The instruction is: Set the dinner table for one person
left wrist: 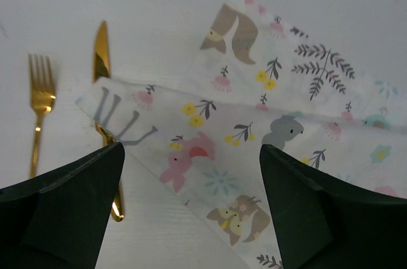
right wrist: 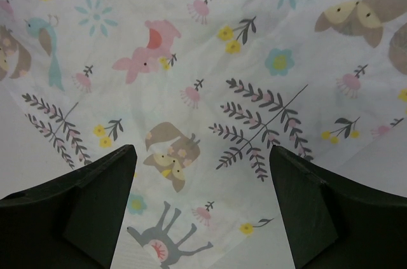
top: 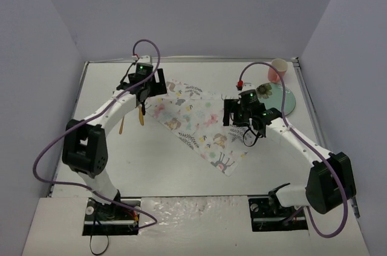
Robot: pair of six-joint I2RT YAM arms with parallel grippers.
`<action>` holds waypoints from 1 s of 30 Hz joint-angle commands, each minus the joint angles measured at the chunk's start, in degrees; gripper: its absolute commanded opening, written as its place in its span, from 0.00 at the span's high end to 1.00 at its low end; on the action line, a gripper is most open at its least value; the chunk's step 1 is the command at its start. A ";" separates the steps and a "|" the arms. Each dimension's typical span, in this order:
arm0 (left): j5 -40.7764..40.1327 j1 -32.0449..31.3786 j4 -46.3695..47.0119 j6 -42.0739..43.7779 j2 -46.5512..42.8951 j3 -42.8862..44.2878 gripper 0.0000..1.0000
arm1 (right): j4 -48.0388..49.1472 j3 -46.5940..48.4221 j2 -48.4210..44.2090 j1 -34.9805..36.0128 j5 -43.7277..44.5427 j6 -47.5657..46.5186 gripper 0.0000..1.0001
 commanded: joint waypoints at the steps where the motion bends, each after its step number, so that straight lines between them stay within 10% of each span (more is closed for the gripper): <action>1: 3.63 -3.27 1.44 -5.75 4.80 0.02 0.16 | 7.91 -4.87 1.73 0.03 -3.58 4.46 0.18; 11: -0.90 -5.25 3.42 -7.15 5.69 -1.79 0.17 | 14.31 -13.80 1.66 1.78 -5.44 9.25 0.18; 30: -1.69 -4.83 -8.74 11.52 35.53 40.59 0.35 | 16.14 -10.70 4.74 12.51 0.41 6.93 0.18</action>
